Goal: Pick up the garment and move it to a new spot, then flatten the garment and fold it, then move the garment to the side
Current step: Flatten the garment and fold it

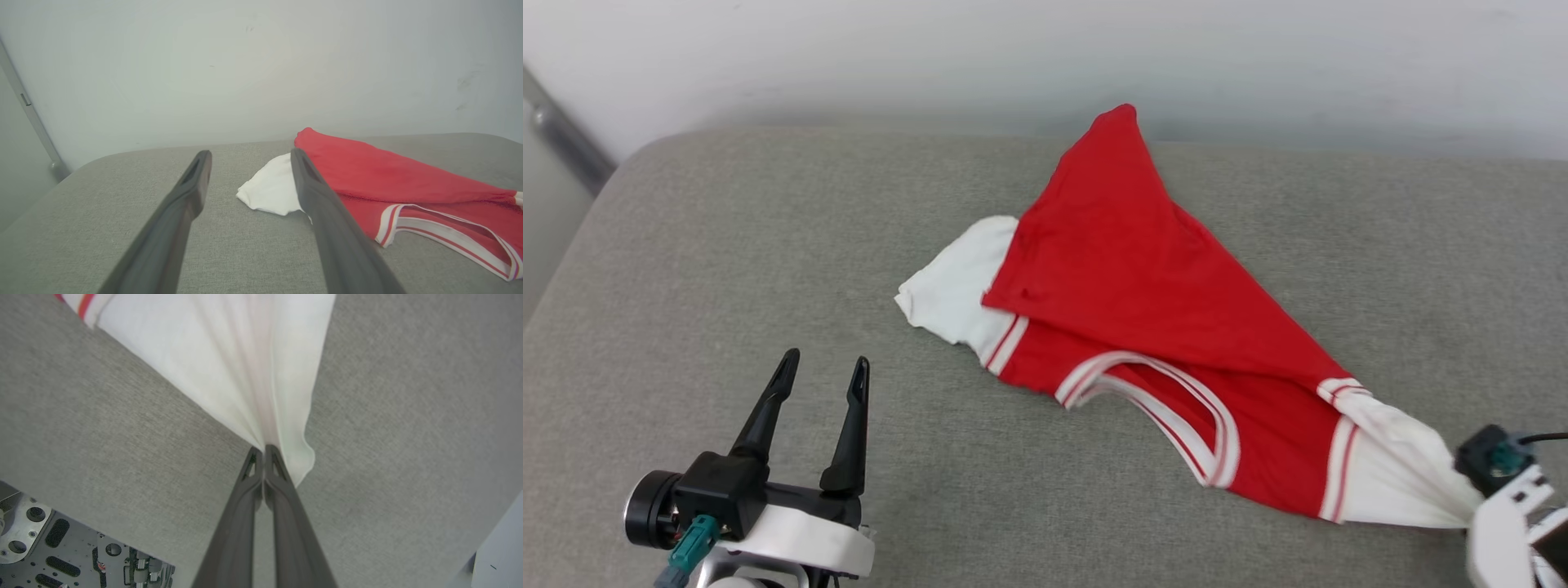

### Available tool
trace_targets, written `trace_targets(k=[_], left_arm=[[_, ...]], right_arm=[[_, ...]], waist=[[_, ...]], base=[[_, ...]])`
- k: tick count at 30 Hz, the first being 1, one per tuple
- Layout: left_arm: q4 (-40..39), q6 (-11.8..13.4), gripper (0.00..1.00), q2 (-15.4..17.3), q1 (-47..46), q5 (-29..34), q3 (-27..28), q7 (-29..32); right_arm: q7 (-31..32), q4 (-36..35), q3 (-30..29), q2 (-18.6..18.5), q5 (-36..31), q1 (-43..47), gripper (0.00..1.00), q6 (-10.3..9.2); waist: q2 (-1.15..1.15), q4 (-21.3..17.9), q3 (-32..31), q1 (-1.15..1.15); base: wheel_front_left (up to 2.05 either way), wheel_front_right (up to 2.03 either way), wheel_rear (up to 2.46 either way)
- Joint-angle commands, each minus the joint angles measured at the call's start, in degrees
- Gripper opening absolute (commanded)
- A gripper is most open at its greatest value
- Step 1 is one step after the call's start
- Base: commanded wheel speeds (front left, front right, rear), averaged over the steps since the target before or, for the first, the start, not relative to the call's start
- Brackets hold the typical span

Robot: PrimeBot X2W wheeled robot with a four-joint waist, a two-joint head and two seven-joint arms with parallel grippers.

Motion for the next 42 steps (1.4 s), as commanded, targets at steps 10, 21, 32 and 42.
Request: trace_targets(k=[10,21,32,42], left_arm=[[2.0,-1.0,1.0,-0.3,0.0,0.5,0.7,-0.2],[3.8,-1.3,1.0,0.6,-1.4,0.3,1.2,0.2],[5.0,-2.7,1.0,4.9,-7.8,-0.6,-1.0,17.5],[11.4,-5.2,1.0,11.1,-20.5,-2.8,-5.1,40.7]], right_arm=[[-5.1,3.1,-3.9,-1.3,0.1,3.4,1.0,-0.08],[-19.5,-4.8,-16.4,10.3,2.8,4.6,1.0,-0.07],[-34.5,-16.2,-29.1,25.7,-3.7,10.2,1.0,-0.06],[-38.3,-20.0,-27.7,29.4,-9.8,9.1,1.0,-0.06]], waist=[[0.0,-2.8,0.3,0.0],[0.0,-5.7,-0.3,0.0],[0.0,-9.4,4.2,0.0],[0.0,-11.5,12.1,0.0]], base=[[0.0,0.0,0.0],[0.0,0.0,0.0],[0.0,0.0,0.0],[0.0,0.0,0.0]])
